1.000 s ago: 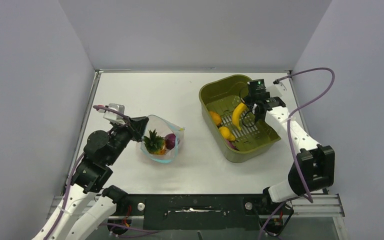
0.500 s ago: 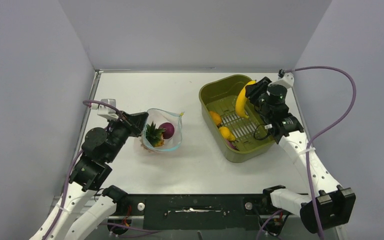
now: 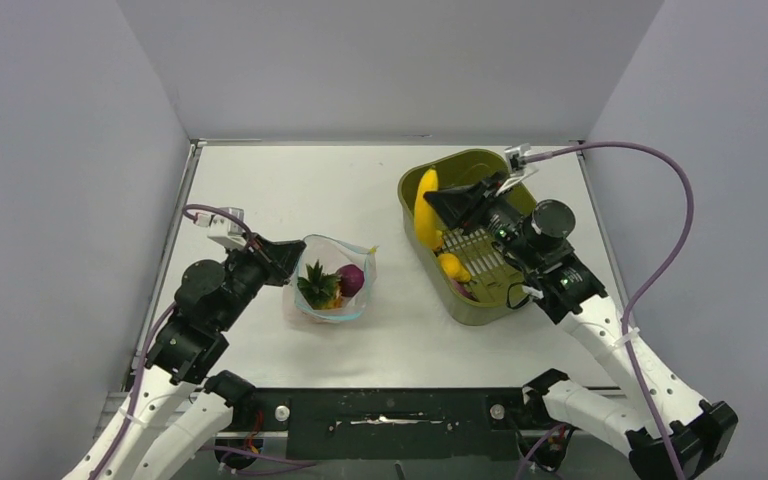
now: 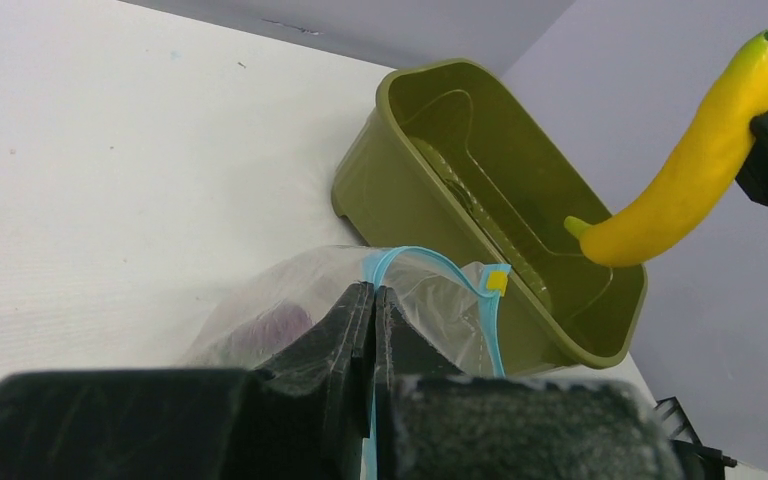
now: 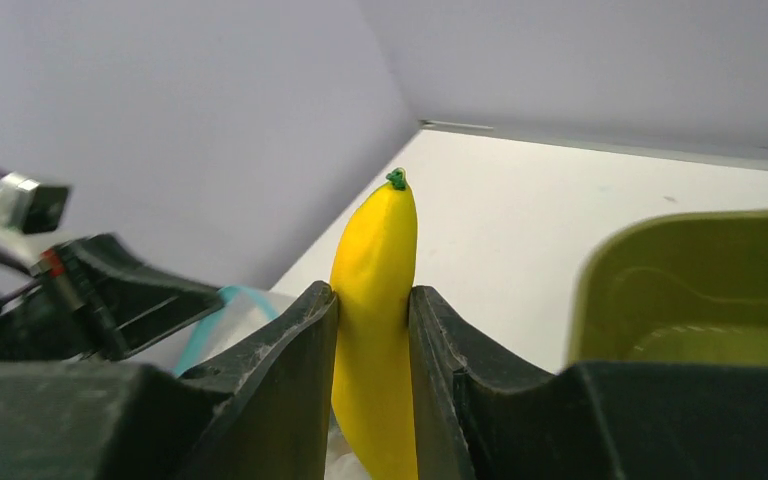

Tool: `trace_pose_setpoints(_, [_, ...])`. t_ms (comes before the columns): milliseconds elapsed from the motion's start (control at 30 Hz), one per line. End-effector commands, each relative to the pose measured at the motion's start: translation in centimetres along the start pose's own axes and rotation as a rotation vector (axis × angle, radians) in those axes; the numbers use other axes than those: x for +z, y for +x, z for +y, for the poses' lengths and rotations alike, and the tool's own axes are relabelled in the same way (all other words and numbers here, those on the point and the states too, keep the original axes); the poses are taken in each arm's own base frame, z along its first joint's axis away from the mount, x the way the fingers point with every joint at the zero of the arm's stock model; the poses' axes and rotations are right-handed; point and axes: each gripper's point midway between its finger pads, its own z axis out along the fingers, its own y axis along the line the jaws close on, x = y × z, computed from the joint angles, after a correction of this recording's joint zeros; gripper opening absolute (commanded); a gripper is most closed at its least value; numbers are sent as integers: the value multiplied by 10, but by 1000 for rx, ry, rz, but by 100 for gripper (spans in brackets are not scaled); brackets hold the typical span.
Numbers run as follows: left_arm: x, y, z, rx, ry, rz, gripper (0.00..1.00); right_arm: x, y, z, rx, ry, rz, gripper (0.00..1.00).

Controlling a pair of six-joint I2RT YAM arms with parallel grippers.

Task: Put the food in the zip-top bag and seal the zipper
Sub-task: Pick up the fake fruit from the bin, then place the fake fruit in the zipper food storage bag.

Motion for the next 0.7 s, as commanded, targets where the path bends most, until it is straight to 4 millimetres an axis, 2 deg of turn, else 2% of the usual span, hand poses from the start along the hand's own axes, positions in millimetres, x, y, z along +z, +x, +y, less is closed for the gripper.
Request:
trace_pose_setpoints(0, [-6,-17,-20,-26,87,-67,0,-4,-8,76,-14,-351,-78,19])
trace_pose_setpoints(233, [-8,-15,-21,-40,92,-55,0,5,13,147,-74,-582,-60,20])
trace_pose_setpoints(367, [-10,-12,-23,-67,111,-48,0,5,33,186,-119,-710,-33,22])
trace_pose_setpoints(467, [-13,-14,-27,-75,130,-55,0,6,57,199,-177,-781,7,22])
trace_pose_setpoints(667, [-16,-16,-39,-52,180,-37,0,13,99,199,-370,-855,46,22])
